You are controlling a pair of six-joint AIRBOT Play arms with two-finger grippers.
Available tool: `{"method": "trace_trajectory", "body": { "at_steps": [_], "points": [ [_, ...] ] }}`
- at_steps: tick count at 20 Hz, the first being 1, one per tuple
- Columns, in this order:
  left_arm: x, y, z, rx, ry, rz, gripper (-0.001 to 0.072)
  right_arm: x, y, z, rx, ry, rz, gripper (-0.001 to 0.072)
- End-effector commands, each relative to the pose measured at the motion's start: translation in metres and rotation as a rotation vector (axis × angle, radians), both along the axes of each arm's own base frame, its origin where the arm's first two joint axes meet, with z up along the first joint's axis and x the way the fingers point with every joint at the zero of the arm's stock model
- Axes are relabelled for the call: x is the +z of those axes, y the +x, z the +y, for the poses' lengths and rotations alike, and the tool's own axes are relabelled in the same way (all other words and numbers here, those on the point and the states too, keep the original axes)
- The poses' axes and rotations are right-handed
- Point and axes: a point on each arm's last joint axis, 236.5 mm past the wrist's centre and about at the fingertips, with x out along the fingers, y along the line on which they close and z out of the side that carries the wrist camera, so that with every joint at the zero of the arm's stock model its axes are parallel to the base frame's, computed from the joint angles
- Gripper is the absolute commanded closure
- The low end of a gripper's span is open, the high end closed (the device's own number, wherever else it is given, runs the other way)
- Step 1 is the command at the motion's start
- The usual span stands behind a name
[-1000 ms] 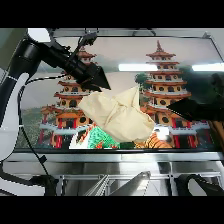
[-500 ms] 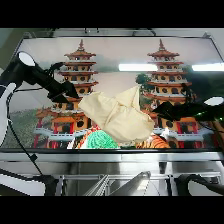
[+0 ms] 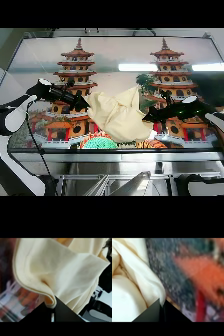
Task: Fold the shirts.
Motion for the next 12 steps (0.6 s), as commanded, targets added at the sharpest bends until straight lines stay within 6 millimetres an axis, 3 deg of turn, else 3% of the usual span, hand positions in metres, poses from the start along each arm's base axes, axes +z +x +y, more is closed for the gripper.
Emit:
{"method": "trace_trajectory", "body": {
  "at_steps": [1,3,4,5,6,7,9,11,12],
  "points": [
    [0.049,0.026,-0.025,0.091,-0.222,-0.073,0.0704,0.046,0.007,-0.002,0.103,0.046,-0.006,0.0695],
    [0.11,0.039,-0.014,0.142,-0.316,-0.169,0.0705,0.073,0.016,-0.045,0.124,-0.098,-0.022,0.0695],
    [0.143,0.042,-0.003,0.155,-0.328,-0.239,0.0705,0.097,0.03,-0.072,0.096,-0.186,-0.074,0.0695],
    [0.174,0.041,0.008,0.15,-0.316,-0.316,0.0705,0.127,0.046,-0.093,0.043,-0.248,-0.155,0.0696],
    [0.212,0.038,0.017,0.14,-0.316,-0.412,0.0705,0.17,0.064,-0.106,-0.022,-0.269,-0.272,0.0695],
    [0.249,0.033,0.023,0.129,-0.308,-0.511,0.0705,0.22,0.078,-0.112,-0.082,-0.264,-0.412,0.0695],
    [0.326,0.017,0.024,0.101,-0.284,-0.722,0.0705,0.312,0.083,-0.103,-0.143,-0.212,-0.668,0.0695],
    [0.396,-0.012,0.016,0.053,-0.266,-0.925,0.0704,0.395,0.06,-0.08,-0.17,-0.136,-0.9,0.0695],
    [0.427,-0.03,0.012,0.028,-0.255,-1.022,0.0703,0.427,0.045,-0.075,-0.181,-0.135,-1.004,0.0695]
  ]
}}
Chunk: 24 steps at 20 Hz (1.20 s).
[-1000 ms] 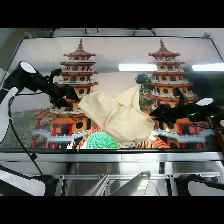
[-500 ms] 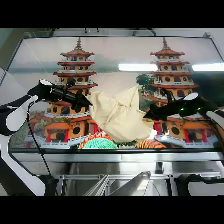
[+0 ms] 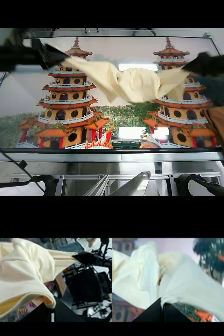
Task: Fold the shirts.
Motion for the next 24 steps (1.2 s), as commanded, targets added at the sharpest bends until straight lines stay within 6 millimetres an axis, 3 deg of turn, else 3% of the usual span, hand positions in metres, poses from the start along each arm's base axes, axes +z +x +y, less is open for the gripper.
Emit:
{"method": "trace_trajectory", "body": {
  "at_steps": [1,3,7,10,12,14,16,20,22,23,24],
  "points": [
    [0.118,-0.063,-0.009,-0.001,0.055,-0.35,0.0704,0.14,-0.045,0.013,-0.029,-0.009,-0.436,0.0695],
    [0.141,-0.088,-0.002,0.044,0.17,-0.468,0.0703,0.185,-0.078,0.007,-0.087,-0.098,-0.609,0.0695],
    [0.164,-0.121,0.036,0.274,0.378,-0.592,0.0702,0.22,-0.138,0.0,-0.174,-0.212,-0.741,0.0695],
    [0.153,-0.119,0.104,0.577,0.537,-0.555,0.068,0.218,-0.146,-0.04,-0.349,-0.31,-0.713,0.0695],
    [0.122,-0.122,0.112,0.582,0.512,-0.456,0.0679,0.197,-0.129,-0.04,-0.331,-0.28,-0.637,0.0695],
    [0.082,-0.116,0.096,0.49,0.442,-0.379,0.0679,0.161,-0.097,-0.015,-0.206,-0.18,-0.537,0.0695],
    [0.024,-0.108,0.08,0.38,0.409,-0.235,0.0679,0.106,-0.055,0.006,-0.103,-0.094,-0.388,0.0695],
    [-0.095,-0.09,0.046,0.19,0.356,0.035,0.0683,-0.047,0.015,0.035,0.008,-0.042,0.0,0.0695],
    [-0.149,-0.081,0.037,0.149,0.349,0.149,0.0684,-0.118,0.034,0.05,0.044,-0.027,0.164,0.0684],
    [-0.173,-0.076,0.037,0.143,0.348,0.202,0.068,-0.149,0.04,0.052,0.051,-0.013,0.238,0.0487],
    [-0.188,-0.069,0.041,0.148,0.341,0.248,0.0464,-0.169,0.041,0.052,0.064,-0.004,0.298,0.0154]
  ]
}}
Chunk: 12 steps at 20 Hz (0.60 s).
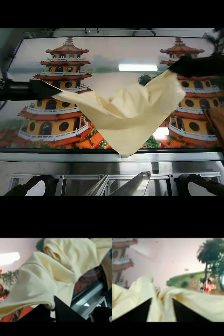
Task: Fold the shirts.
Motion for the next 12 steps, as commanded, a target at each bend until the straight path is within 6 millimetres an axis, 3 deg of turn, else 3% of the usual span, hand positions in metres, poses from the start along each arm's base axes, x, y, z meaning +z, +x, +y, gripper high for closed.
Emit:
{"method": "trace_trajectory", "body": {
  "at_steps": [1,2,5,7,8,9,12],
  "points": [
    [-0.073,0.018,0.001,-0.001,-0.032,0.169,0.0202,-0.096,0.008,0.012,0.062,0.037,0.26,0.0021],
    [-0.076,0.03,0.012,0.015,-0.04,0.18,-0.0013,-0.099,0.005,0.006,0.068,0.045,0.292,0.0022],
    [-0.067,0.063,0.05,0.045,-0.055,0.171,-0.0001,-0.092,-0.018,-0.019,0.079,0.063,0.369,0.0022],
    [-0.065,0.078,0.066,0.042,-0.047,0.163,0.0,-0.102,-0.055,-0.027,0.109,0.063,0.498,0.0028],
    [-0.073,0.085,0.073,0.054,-0.018,0.18,0.0001,-0.113,-0.076,-0.026,0.111,0.062,0.565,0.0093],
    [-0.083,0.09,0.078,0.061,0.01,0.211,0.0001,-0.126,-0.099,-0.021,0.117,0.074,0.623,0.0222],
    [-0.128,0.096,0.077,0.005,0.108,0.323,0.0009,-0.17,-0.164,-0.002,0.09,0.1,0.744,0.0227]
  ]
}}
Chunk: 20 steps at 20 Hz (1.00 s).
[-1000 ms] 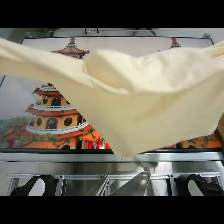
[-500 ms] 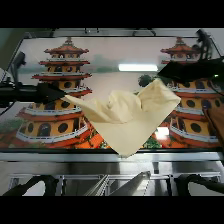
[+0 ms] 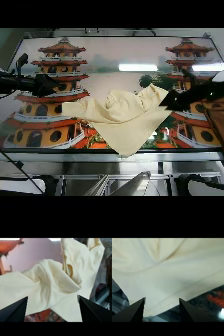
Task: Fold the shirts.
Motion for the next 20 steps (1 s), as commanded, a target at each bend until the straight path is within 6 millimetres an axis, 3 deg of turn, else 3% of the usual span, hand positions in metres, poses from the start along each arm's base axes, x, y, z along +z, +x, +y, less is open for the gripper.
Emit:
{"method": "trace_trajectory", "body": {
  "at_steps": [1,3,6,11,15,16,17,18,19,20],
  "points": [
    [-0.047,0.007,0.001,-0.07,0.079,0.123,0.0009,-0.045,-0.073,0.018,-0.032,0.014,0.145,0.0227],
    [-0.064,0.012,-0.017,-0.128,0.067,0.161,0.001,-0.066,-0.085,0.034,-0.114,0.041,0.14,0.0227],
    [-0.087,0.023,-0.049,-0.209,0.06,0.198,0.001,-0.091,-0.088,0.063,-0.22,0.085,0.12,0.0228],
    [-0.114,0.028,-0.106,-0.348,0.063,0.252,0.001,-0.112,-0.108,0.112,-0.177,0.097,0.192,0.0228],
    [-0.129,0.025,-0.128,-0.386,0.098,0.28,0.001,-0.122,-0.125,0.132,-0.143,0.107,0.251,0.0235],
    [-0.13,0.025,-0.128,-0.388,0.105,0.279,0.0045,-0.121,-0.124,0.132,-0.138,0.109,0.242,0.0352],
    [-0.13,0.024,-0.128,-0.389,0.104,0.281,0.026,-0.121,-0.122,0.131,-0.131,0.11,0.231,0.0596],
    [-0.13,0.023,-0.13,-0.394,0.104,0.284,0.0427,-0.12,-0.122,0.131,-0.129,0.11,0.228,0.0694],
    [-0.129,0.021,-0.13,-0.399,0.101,0.289,0.0598,-0.12,-0.122,0.132,-0.125,0.112,0.225,0.0695],
    [-0.128,0.02,-0.13,-0.403,0.097,0.291,0.0676,-0.118,-0.122,0.132,-0.107,0.116,0.214,0.0695]
  ]
}}
